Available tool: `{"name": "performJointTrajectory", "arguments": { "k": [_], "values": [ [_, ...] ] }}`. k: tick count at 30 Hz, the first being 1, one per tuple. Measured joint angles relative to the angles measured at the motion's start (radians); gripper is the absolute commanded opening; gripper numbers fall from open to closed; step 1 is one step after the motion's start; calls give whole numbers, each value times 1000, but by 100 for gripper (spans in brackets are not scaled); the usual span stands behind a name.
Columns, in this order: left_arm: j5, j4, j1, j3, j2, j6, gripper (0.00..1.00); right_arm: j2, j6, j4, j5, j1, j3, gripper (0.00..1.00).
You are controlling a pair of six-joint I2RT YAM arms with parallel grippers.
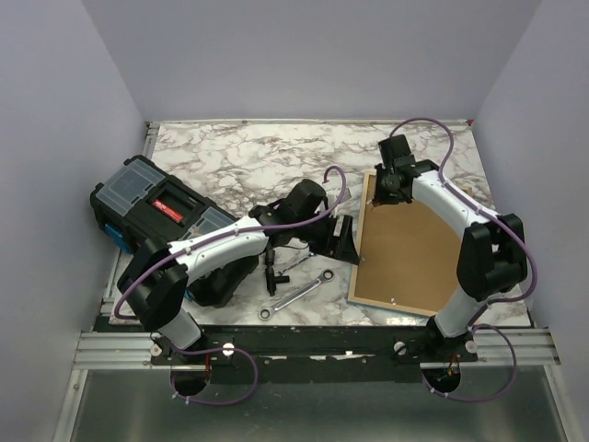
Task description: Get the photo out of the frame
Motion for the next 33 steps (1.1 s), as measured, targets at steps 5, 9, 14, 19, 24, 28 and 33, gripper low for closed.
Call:
{"name": "performJointTrajectory", "arguments": {
  "k": [5, 9, 14, 19, 24, 28, 33],
  "values": [
    [0, 8, 0, 0, 23, -7, 72, -80, 0, -14, -3, 8, -49, 1],
    [1, 24, 0, 0, 47, -17, 71, -130, 8, -30, -10, 45, -99, 1],
    [1, 74, 0, -26, 72, -32, 64, -192, 32, -51, -16, 120, -182, 1],
    [11, 145, -3, -89, 112, -67, 53, -263, 64, -60, -32, 146, -274, 1],
    [26, 224, -21, -135, 180, -114, 47, -307, 91, -53, -57, 146, -330, 1],
    [31, 262, -29, -146, 213, -136, 46, -336, 106, -46, -74, 149, -359, 1],
    [33, 293, -29, -146, 243, -149, 42, -370, 121, -52, -80, 169, -375, 1]
  ]
}}
